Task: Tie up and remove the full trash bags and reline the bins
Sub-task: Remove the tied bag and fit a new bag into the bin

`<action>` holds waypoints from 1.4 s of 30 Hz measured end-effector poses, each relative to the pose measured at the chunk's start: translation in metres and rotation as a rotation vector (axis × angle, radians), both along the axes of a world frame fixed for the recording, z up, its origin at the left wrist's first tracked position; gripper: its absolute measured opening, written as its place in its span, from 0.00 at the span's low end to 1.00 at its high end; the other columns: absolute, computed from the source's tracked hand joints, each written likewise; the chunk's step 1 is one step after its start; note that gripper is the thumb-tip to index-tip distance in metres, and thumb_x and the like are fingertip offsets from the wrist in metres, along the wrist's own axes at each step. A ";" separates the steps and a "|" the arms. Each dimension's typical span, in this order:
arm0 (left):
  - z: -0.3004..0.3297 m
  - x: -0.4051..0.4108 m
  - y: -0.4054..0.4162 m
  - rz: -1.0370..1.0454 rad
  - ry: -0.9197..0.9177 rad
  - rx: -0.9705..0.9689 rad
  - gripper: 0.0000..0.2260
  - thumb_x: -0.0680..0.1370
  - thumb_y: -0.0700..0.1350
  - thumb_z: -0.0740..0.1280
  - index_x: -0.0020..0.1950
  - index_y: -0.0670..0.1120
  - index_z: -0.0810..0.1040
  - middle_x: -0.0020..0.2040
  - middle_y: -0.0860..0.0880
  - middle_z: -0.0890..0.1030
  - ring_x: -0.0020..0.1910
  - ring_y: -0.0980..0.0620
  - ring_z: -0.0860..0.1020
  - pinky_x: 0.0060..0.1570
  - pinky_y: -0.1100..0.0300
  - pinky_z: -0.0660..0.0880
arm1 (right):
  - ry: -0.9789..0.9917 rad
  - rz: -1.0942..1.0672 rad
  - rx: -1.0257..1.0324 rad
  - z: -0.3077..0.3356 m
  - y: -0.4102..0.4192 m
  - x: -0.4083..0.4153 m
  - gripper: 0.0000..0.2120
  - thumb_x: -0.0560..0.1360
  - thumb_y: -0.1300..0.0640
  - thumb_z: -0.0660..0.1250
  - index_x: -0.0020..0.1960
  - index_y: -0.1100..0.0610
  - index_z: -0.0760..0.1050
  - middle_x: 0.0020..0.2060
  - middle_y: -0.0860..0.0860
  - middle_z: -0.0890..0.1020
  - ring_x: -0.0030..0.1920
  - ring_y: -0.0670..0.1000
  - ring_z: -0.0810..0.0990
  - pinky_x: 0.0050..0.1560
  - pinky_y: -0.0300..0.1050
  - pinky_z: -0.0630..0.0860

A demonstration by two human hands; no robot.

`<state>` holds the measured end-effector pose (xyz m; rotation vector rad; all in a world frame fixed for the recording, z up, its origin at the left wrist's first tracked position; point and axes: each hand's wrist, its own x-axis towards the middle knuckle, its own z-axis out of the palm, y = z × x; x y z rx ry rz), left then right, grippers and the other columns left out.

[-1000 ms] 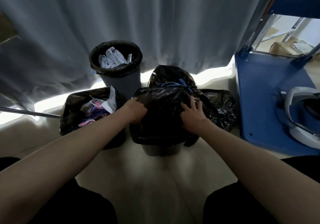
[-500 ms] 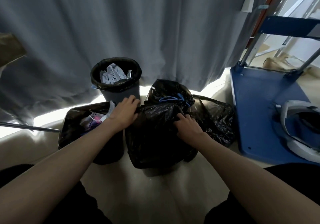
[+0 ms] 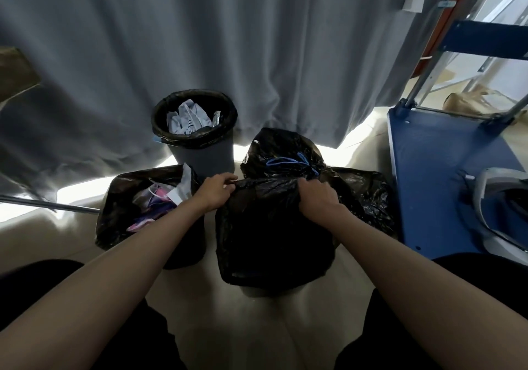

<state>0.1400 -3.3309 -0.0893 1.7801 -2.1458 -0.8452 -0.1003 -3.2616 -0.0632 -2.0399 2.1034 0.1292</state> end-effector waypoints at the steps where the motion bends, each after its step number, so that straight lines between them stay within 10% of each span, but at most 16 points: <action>1: 0.001 0.001 0.000 0.054 0.036 -0.030 0.11 0.77 0.42 0.69 0.58 0.46 0.80 0.58 0.44 0.81 0.59 0.46 0.78 0.62 0.55 0.72 | -0.005 -0.017 -0.062 0.000 -0.003 -0.001 0.17 0.77 0.60 0.62 0.65 0.59 0.66 0.60 0.60 0.75 0.62 0.66 0.72 0.59 0.58 0.71; 7: 0.006 -0.001 0.007 0.255 0.066 -0.050 0.10 0.68 0.38 0.76 0.35 0.52 0.80 0.41 0.49 0.83 0.45 0.49 0.81 0.48 0.58 0.77 | -0.255 -0.067 -0.107 -0.008 -0.014 -0.008 0.16 0.75 0.66 0.63 0.62 0.59 0.67 0.60 0.59 0.68 0.55 0.66 0.75 0.47 0.54 0.71; 17: 0.004 -0.003 0.013 0.258 0.191 0.100 0.19 0.72 0.45 0.75 0.62 0.43 0.79 0.51 0.44 0.84 0.55 0.48 0.81 0.60 0.55 0.75 | -0.498 -0.269 -0.082 -0.021 -0.005 -0.032 0.15 0.75 0.62 0.62 0.62 0.59 0.73 0.56 0.63 0.77 0.57 0.64 0.75 0.54 0.50 0.72; 23: 0.019 0.011 0.038 0.259 0.148 0.227 0.07 0.69 0.41 0.78 0.35 0.42 0.81 0.31 0.46 0.81 0.28 0.52 0.78 0.34 0.60 0.79 | -0.278 -0.337 0.116 -0.017 0.002 -0.034 0.25 0.75 0.51 0.67 0.67 0.62 0.67 0.61 0.60 0.75 0.61 0.65 0.75 0.54 0.53 0.73; 32: 0.015 0.015 0.055 0.273 0.480 0.357 0.15 0.73 0.33 0.71 0.59 0.42 0.80 0.50 0.45 0.84 0.43 0.52 0.81 0.40 0.65 0.76 | -0.583 -0.497 -0.005 -0.030 0.012 -0.035 0.16 0.76 0.56 0.66 0.60 0.64 0.71 0.55 0.62 0.77 0.57 0.62 0.77 0.48 0.46 0.70; 36: 0.020 0.025 0.058 0.285 0.240 0.384 0.11 0.72 0.41 0.75 0.52 0.39 0.80 0.45 0.42 0.83 0.37 0.50 0.81 0.36 0.61 0.80 | -0.601 -0.506 0.011 -0.021 0.019 -0.039 0.17 0.73 0.47 0.68 0.48 0.62 0.77 0.43 0.58 0.78 0.47 0.60 0.82 0.39 0.47 0.77; 42: 0.013 0.024 0.076 0.283 0.195 0.454 0.03 0.75 0.34 0.70 0.49 0.37 0.78 0.40 0.40 0.81 0.35 0.47 0.81 0.33 0.59 0.81 | -0.826 -0.570 0.329 -0.022 0.039 -0.025 0.24 0.73 0.58 0.70 0.66 0.63 0.68 0.61 0.61 0.74 0.49 0.65 0.82 0.25 0.57 0.80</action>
